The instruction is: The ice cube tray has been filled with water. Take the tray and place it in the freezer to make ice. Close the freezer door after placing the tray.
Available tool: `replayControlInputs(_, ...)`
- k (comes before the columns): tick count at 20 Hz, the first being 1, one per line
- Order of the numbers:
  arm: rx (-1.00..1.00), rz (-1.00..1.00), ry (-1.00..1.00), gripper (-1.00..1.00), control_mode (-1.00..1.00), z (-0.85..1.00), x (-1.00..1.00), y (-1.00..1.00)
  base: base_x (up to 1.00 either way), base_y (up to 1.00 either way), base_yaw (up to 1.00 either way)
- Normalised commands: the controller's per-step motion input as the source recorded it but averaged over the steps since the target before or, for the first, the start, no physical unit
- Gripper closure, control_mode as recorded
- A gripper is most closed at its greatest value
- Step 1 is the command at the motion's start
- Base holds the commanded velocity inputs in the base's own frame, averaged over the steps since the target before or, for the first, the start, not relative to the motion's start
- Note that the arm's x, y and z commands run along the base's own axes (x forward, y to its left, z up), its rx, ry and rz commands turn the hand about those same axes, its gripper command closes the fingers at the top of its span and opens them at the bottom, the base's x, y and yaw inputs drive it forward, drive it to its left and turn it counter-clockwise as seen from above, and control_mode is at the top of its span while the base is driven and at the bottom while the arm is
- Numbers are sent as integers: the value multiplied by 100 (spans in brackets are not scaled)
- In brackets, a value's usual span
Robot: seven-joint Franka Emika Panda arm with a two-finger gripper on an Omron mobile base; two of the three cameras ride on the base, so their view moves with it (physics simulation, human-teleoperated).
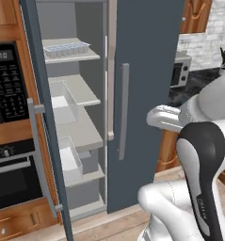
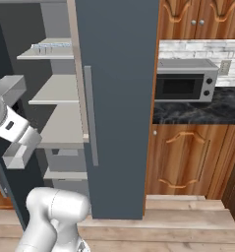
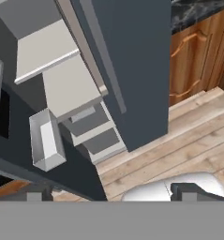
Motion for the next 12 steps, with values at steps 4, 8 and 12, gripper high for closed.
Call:
replayControlInputs(4, -3, 0, -3, -100, -100, 0, -30, 38, 0, 0, 0)
replayControlInputs(8, -24, 2, -13, -100, -100, 26, -30, 100, 0, 0, 0)
replayControlInputs(12, -33, 0, -11, -100, -100, 14, -44, 100, 0, 0, 0)
